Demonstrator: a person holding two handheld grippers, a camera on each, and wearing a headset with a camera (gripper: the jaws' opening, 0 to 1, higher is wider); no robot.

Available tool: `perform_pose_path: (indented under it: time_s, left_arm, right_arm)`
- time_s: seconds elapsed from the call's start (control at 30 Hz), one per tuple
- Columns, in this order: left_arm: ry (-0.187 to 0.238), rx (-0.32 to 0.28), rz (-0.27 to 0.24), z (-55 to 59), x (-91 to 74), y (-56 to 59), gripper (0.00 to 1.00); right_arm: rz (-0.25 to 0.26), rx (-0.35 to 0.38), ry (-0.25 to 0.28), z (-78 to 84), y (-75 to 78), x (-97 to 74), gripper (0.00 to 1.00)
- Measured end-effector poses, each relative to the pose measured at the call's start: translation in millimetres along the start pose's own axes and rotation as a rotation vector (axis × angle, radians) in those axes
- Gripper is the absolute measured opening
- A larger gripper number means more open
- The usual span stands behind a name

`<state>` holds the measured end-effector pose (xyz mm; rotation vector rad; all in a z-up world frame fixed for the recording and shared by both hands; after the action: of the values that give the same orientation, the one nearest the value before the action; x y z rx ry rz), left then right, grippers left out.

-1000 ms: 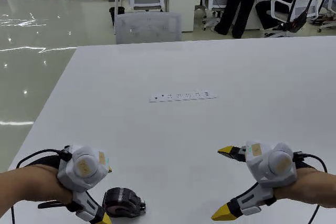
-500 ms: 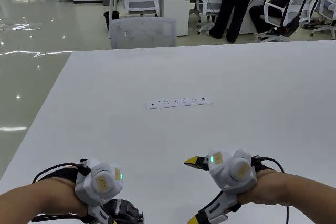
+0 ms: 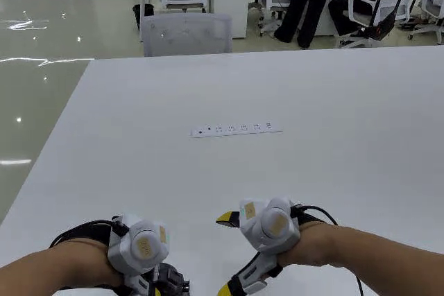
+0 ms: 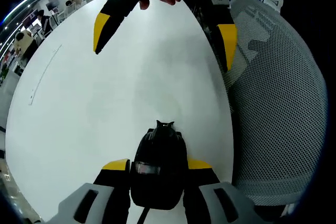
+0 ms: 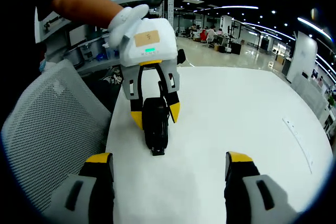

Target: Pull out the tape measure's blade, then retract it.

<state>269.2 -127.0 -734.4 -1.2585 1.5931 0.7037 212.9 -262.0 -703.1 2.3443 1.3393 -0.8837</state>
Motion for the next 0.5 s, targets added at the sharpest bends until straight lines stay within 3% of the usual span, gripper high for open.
perform_pose_path:
  time_s: [0.17,0.23,0.37,0.5]
  left_arm:
    - [0.003,-0.003,-0.011,-0.1,-0.7,0.2,0.35]
    - [0.003,-0.002,-0.015,-0.2,-0.7,0.7,0.35]
    - [0.026,-0.013,-0.019,0.8,-1.2,-0.5,0.35]
    - [0.032,-0.016,-0.028,0.9,-0.9,0.3,0.35]
  right_arm:
    - [-0.025,0.018,-0.032,3.3,-1.6,18.9,0.87]
    - [-0.032,-0.012,-0.051,4.4,-4.0,24.3,0.83]
    - [-0.062,-0.010,-0.067,8.5,-10.1,39.4,0.79]
    - [-0.071,-0.029,-0.079,12.4,-9.1,53.9,0.65]
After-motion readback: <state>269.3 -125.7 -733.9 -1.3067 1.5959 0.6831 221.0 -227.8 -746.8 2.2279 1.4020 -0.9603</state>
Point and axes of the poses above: the centre of the closed fingertips' face, and the gripper's own axes: x roughly forward along the fingers, y roughly to its right, z roughly out of its underside, the point moved 7 cm from there along -x, roughly backward along the fingers, and after that the axes turned 4 degrees about -z, right-handed, at the moved point
